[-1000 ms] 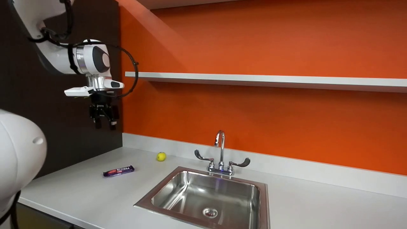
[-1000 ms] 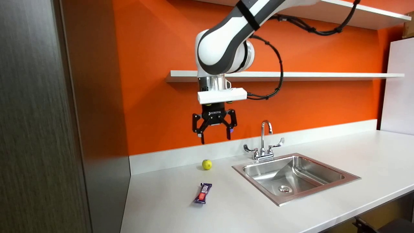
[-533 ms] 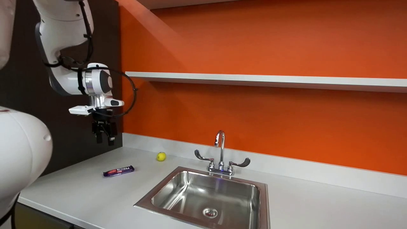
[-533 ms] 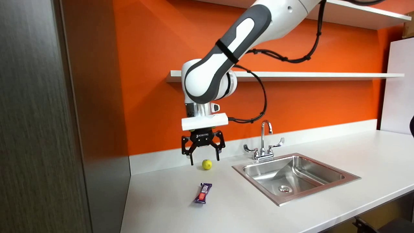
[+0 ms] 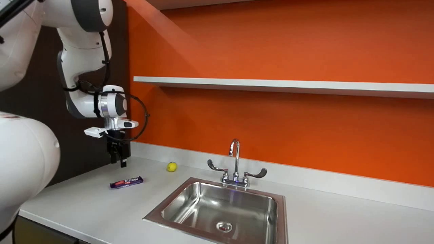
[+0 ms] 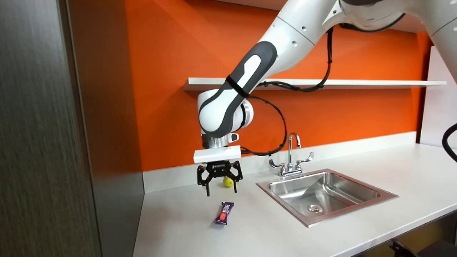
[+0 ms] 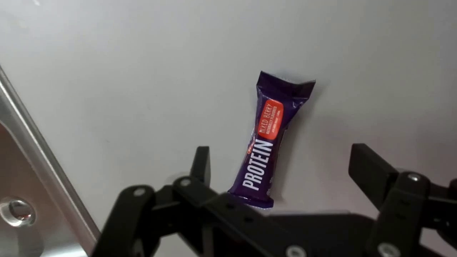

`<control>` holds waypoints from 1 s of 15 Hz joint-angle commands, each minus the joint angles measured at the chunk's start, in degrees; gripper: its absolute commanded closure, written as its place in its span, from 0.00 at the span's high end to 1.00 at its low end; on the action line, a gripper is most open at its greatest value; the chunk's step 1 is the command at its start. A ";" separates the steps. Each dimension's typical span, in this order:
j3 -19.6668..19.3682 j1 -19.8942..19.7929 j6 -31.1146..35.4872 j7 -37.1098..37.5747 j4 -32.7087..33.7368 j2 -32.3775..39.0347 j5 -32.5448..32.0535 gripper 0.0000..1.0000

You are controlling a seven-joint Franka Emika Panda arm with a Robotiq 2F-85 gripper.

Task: Put the candy bar on the shelf

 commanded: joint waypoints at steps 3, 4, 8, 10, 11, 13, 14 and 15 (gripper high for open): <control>-3.53 2.39 1.78 3.58 4.68 5.67 0.56 1.00; -3.96 2.62 2.07 4.10 5.08 6.41 0.59 1.00; -5.12 3.01 3.37 5.42 6.45 9.13 1.85 1.00; -5.55 3.11 4.48 6.63 6.60 10.11 2.74 1.00; -5.63 3.05 4.91 7.02 6.66 10.50 3.29 1.00; -5.93 3.03 5.93 8.20 6.60 11.20 4.36 1.00; -6.15 3.09 6.38 8.71 6.55 11.46 4.78 1.00; -6.29 3.07 6.69 9.17 6.50 11.66 5.28 1.00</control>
